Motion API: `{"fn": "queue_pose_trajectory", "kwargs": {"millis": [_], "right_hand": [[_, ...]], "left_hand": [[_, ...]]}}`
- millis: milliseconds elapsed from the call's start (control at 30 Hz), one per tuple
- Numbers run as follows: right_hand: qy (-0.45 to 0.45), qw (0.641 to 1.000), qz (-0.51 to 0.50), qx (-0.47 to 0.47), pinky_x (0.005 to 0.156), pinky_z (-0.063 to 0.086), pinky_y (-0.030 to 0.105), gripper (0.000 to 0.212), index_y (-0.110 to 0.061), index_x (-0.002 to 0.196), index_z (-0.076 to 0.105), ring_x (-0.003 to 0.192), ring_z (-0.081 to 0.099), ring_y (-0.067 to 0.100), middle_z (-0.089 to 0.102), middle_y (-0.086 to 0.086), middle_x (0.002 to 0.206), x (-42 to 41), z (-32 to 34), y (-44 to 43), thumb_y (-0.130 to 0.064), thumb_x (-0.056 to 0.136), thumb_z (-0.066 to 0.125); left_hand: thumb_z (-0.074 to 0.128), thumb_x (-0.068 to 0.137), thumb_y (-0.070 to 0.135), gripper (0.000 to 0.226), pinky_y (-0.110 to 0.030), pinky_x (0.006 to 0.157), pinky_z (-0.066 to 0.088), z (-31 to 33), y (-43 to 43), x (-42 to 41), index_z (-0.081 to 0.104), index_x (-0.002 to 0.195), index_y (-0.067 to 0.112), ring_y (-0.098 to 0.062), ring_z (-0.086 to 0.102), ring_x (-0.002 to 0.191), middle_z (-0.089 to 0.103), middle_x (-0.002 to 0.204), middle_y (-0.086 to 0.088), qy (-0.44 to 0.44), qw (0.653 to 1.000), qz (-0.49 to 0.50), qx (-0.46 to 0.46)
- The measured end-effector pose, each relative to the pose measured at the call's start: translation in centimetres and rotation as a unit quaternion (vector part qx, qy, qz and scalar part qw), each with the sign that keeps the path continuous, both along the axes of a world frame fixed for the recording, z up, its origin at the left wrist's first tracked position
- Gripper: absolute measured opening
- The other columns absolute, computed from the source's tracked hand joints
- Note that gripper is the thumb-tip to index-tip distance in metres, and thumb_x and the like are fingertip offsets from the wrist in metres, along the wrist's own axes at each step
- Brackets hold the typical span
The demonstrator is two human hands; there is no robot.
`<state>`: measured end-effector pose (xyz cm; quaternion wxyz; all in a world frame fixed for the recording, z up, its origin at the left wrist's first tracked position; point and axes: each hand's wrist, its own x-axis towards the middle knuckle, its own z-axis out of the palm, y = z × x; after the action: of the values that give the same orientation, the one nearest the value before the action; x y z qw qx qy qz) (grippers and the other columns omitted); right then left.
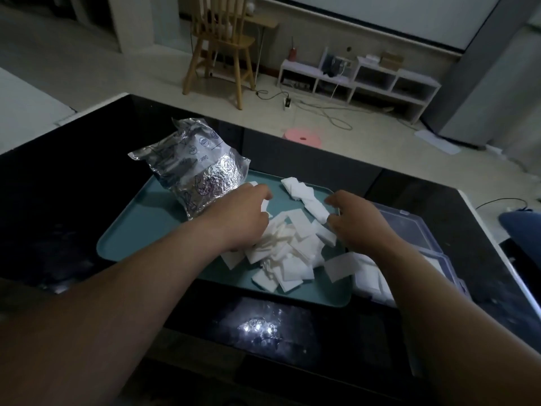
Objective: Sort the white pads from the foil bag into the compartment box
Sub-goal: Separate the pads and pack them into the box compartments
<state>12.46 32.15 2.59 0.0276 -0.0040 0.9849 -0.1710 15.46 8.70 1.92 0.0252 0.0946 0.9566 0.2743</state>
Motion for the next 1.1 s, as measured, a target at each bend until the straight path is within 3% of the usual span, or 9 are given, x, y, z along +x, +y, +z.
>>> {"fn": "queue_pose_trajectory", "kwargs": {"millis": [200, 400, 467, 600, 700, 800, 933, 1033, 1100], "right_hand": [[-0.102, 0.991, 0.086, -0.01, 0.1, 0.056, 0.038, 0.05, -0.029, 0.137, 0.054, 0.111, 0.063, 0.016, 0.062, -0.002, 0.132, 2.0, 2.4, 0.3, -0.019, 0.092, 0.073], [-0.175, 0.954, 0.163, 0.178, 0.105, 0.049, 0.039, 0.066, -0.034, 0.138, 0.051, 0.123, 0.053, 0.021, 0.053, -0.003, 0.14, 5.3, 3.0, 2.5, -0.03, 0.082, 0.086], [-0.135, 0.947, 0.184, 0.227, 0.103, 0.049, 0.04, 0.06, -0.036, 0.136, 0.053, 0.123, 0.052, 0.024, 0.056, -0.001, 0.137, 5.9, 2.2, 2.4, -0.032, 0.083, 0.081], [-0.091, 0.949, 0.176, 0.247, 0.094, 0.053, 0.041, 0.023, -0.034, 0.118, 0.067, 0.107, 0.057, 0.024, 0.063, 0.003, 0.117, 5.7, 1.6, 2.1, -0.031, 0.097, 0.062], [-0.084, 0.954, 0.174, 0.229, 0.088, 0.056, 0.043, 0.02, -0.026, 0.106, 0.072, 0.097, 0.063, 0.025, 0.069, 0.004, 0.105, 5.2, 1.3, 2.3, -0.032, 0.102, 0.053], [-0.097, 0.97, 0.157, 0.161, 0.085, 0.055, 0.042, 0.023, -0.015, 0.105, 0.071, 0.093, 0.064, 0.025, 0.069, 0.006, 0.1, 4.5, 1.8, 3.0, -0.026, 0.106, 0.051], [-0.037, 0.995, 0.09, -0.038, 0.069, 0.048, 0.031, 0.005, -0.019, 0.102, 0.064, 0.086, 0.062, 0.019, 0.065, -0.001, 0.094, 4.2, 2.3, 3.3, -0.021, 0.101, 0.06], [-0.016, 0.985, 0.039, -0.17, 0.073, 0.05, 0.038, 0.011, -0.017, 0.094, 0.069, 0.08, 0.063, 0.022, 0.071, 0.009, 0.091, 3.9, 1.5, 2.7, -0.023, 0.1, 0.063], [-0.026, 0.954, -0.003, -0.3, 0.074, 0.047, 0.039, 0.013, -0.013, 0.097, 0.074, 0.078, 0.058, 0.022, 0.072, 0.011, 0.09, 3.6, 1.3, 2.2, -0.023, 0.1, 0.066]], "left_hand": [[0.063, 0.089, 0.047, 0.057, -0.041, 0.111, 0.038, -0.1, 0.0, 1.0, 0.048, 0.143, 0.033, -0.02, 0.045, 0.135, 0.048, 0.148, 0.003, 0.011, 0.996, -0.041, -0.081], [0.061, 0.092, 0.052, 0.059, -0.042, 0.108, 0.04, -0.5, 2.3, 1.2, 0.045, 0.144, 0.031, -0.025, 0.046, 0.133, 0.048, 0.145, -0.002, 0.019, 0.994, -0.056, -0.091], [0.061, 0.091, 0.045, 0.06, -0.045, 0.109, 0.04, -0.4, 2.8, 1.2, 0.041, 0.147, 0.032, -0.026, 0.045, 0.133, 0.046, 0.147, -0.003, 0.032, 0.994, -0.062, -0.079], [0.06, 0.087, 0.036, 0.066, -0.047, 0.111, 0.036, -0.5, 3.8, 0.9, 0.04, 0.149, 0.038, -0.024, 0.041, 0.136, 0.042, 0.15, 0.005, 0.057, 0.991, -0.089, -0.081], [0.059, 0.086, 0.034, 0.066, -0.048, 0.112, 0.033, -0.7, 5.0, 0.6, 0.04, 0.15, 0.04, -0.022, 0.037, 0.14, 0.037, 0.157, 0.012, 0.058, 0.987, -0.11, -0.105], [0.057, 0.088, 0.031, 0.064, -0.047, 0.112, 0.031, -1.3, 5.8, 0.0, 0.041, 0.15, 0.039, -0.02, 0.037, 0.142, 0.038, 0.158, 0.013, 0.068, 0.979, -0.129, -0.144], [0.051, 0.095, 0.026, 0.043, -0.044, 0.105, 0.031, -2.5, 6.1, -0.7, 0.056, 0.137, 0.037, -0.019, 0.047, 0.133, 0.058, 0.141, 0.01, 0.093, 0.977, -0.111, -0.155], [0.044, 0.101, 0.032, 0.024, -0.043, 0.096, 0.036, -2.8, 6.5, -1.0, 0.066, 0.11, 0.029, -0.024, 0.056, 0.116, 0.067, 0.116, 0.007, 0.124, 0.979, -0.083, -0.14], [0.045, 0.103, 0.032, 0.022, -0.043, 0.089, 0.042, -2.0, 6.6, -1.3, 0.063, 0.093, 0.025, -0.026, 0.058, 0.105, 0.062, 0.102, 0.004, 0.124, 0.99, -0.046, -0.049]]}}
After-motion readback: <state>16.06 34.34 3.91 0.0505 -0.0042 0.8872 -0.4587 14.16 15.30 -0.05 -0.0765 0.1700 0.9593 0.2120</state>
